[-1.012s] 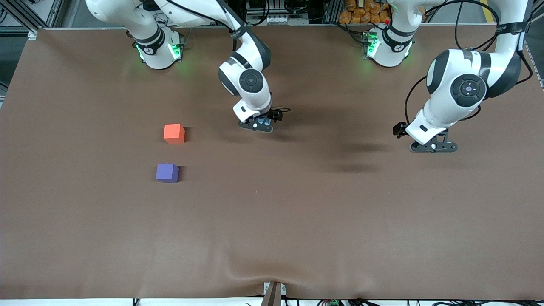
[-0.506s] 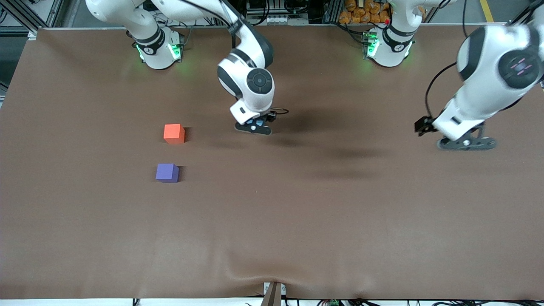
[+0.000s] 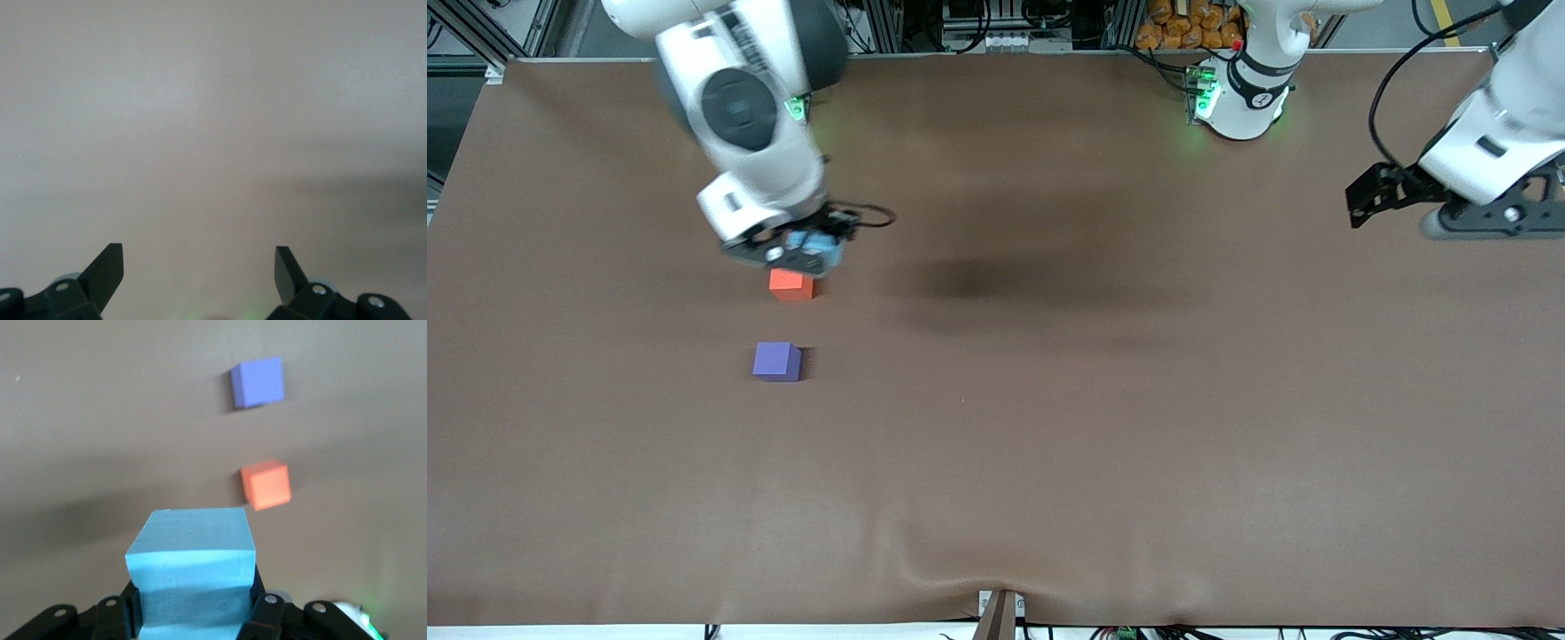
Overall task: Place blue block between orange and purple blocks
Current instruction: 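Carry the blue block with the right gripper toward the orange block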
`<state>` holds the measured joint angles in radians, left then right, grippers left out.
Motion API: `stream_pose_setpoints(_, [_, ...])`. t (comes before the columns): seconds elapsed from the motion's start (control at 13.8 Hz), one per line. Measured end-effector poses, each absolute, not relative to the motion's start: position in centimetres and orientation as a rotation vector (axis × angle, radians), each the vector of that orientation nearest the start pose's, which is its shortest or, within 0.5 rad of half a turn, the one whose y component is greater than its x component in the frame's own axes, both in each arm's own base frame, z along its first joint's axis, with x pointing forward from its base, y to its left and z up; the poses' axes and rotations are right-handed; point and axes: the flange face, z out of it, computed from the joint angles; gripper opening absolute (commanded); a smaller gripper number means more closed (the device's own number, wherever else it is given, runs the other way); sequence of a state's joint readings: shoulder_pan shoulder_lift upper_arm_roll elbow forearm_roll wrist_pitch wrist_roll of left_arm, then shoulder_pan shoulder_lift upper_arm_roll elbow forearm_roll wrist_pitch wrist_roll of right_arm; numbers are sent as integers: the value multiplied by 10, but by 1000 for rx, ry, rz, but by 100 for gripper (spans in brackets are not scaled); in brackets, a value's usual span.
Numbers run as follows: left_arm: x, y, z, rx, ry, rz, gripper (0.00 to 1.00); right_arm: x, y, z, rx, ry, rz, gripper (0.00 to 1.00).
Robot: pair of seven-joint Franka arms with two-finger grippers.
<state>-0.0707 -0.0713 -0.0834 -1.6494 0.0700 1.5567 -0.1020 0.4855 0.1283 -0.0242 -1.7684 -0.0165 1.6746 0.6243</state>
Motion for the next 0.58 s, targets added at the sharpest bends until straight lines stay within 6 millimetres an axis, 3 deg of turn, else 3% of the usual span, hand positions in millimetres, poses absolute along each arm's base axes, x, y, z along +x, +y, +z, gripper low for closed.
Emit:
stream_pose_setpoints(0.14, [524,-72,629,-3064,69,26,100,542,200,425,-3216,118,270,0])
stream_pose_setpoints(0.29, [524,-66,629,-3069,51,38,100,557,150,376,-3152,110,253,0])
stream_pose_setpoints(0.43, [524,-63,629,-3079,68,45,100,551,132,330,-3127,100,291,0])
stream_pose_setpoints(0.58, [524,-60,629,-3077,164,50,100,543,136,309,-3129,86,304,0])
